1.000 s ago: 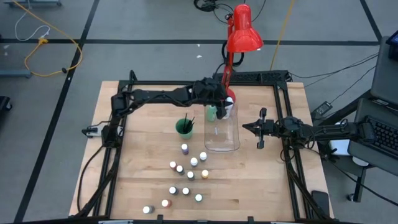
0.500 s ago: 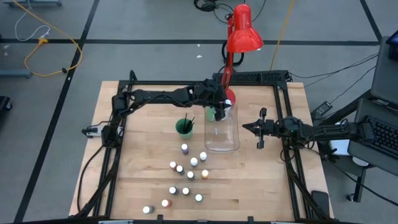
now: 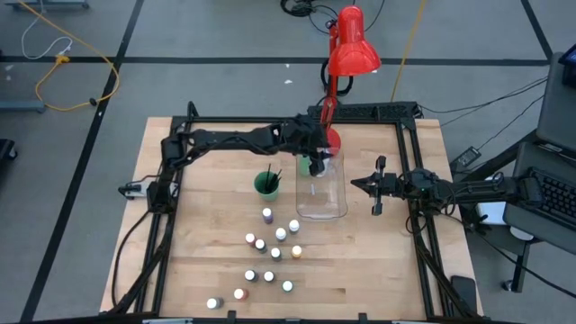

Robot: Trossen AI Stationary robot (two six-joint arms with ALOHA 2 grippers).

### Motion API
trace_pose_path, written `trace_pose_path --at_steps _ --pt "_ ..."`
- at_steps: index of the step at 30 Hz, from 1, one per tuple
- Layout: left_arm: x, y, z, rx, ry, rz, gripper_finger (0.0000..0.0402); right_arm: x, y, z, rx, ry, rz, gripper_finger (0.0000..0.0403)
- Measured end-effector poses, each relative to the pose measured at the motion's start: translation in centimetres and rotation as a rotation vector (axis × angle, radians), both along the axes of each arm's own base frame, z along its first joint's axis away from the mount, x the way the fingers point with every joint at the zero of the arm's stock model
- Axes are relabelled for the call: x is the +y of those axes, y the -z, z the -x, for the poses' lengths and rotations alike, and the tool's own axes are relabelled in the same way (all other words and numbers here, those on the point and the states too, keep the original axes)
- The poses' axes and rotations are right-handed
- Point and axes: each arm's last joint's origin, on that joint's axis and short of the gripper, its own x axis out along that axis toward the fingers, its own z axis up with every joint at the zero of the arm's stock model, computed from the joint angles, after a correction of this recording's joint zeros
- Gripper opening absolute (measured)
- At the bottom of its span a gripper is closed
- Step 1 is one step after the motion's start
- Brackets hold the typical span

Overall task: Pick & Place Paint Supplies
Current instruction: Put the large white paint bottle into the transparent bin, then put the top orange paint bottle into the transparent bin

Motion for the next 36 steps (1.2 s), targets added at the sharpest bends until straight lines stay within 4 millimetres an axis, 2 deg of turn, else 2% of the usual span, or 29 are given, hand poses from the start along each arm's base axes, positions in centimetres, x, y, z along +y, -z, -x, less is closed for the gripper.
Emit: trace_pose_path --at_steps 4,8,12,14,17,19,21,23,26,31,36 --pt "-0.4 -2.9 0.9 -0.062 0.024 -0.063 0.0165 0.0 0.0 0.0 0.000 0.000 0.000 0.0004" --pt "-1.9 -9.2 3.8 -0.166 0.079 -0.116 0.0165 0.0 0.0 0.0 0.000 0.000 0.000 0.0004" --pt "-5.2 -16.5 9.6 -0.247 0.174 -0.138 0.0165 0.0 0.0 0.0 0.003 0.000 0.006 0.0004" --pt "-7.0 -19.2 13.1 -0.251 0.202 -0.136 0.0165 0.0 0.0 0.0 0.005 0.000 0.007 0.0004" --pt "-9.8 -22.0 18.6 -0.235 0.255 -0.128 0.0165 0.0 0.1 0.0 0.009 0.000 0.006 0.0004" --pt "-11.4 -22.8 22.1 -0.185 0.281 -0.091 0.0165 0.0 0.1 0.0 0.007 0.000 0.002 0.0004" --pt "-12.8 -22.8 25.2 -0.096 0.306 -0.028 0.0165 0.0 0.0 0.0 0.000 0.000 -0.010 0.0004" --pt "-14.0 -21.9 27.9 0.025 0.338 0.039 0.0165 0.0 0.0 0.0 -0.003 -0.001 -0.021 0.0004" --pt "-15.7 -19.6 30.4 0.145 0.367 0.116 0.0165 0.0 0.0 0.0 -0.004 -0.001 -0.026 0.0004" --pt "-18.0 -14.3 32.3 0.220 0.370 0.159 0.0165 0.0 0.0 0.0 -0.007 -0.001 -0.027 0.0004" --pt "-20.5 -8.6 32.2 0.158 0.450 0.109 0.0166 0.0 0.0 0.0 -0.006 -0.001 -0.027 0.0004"
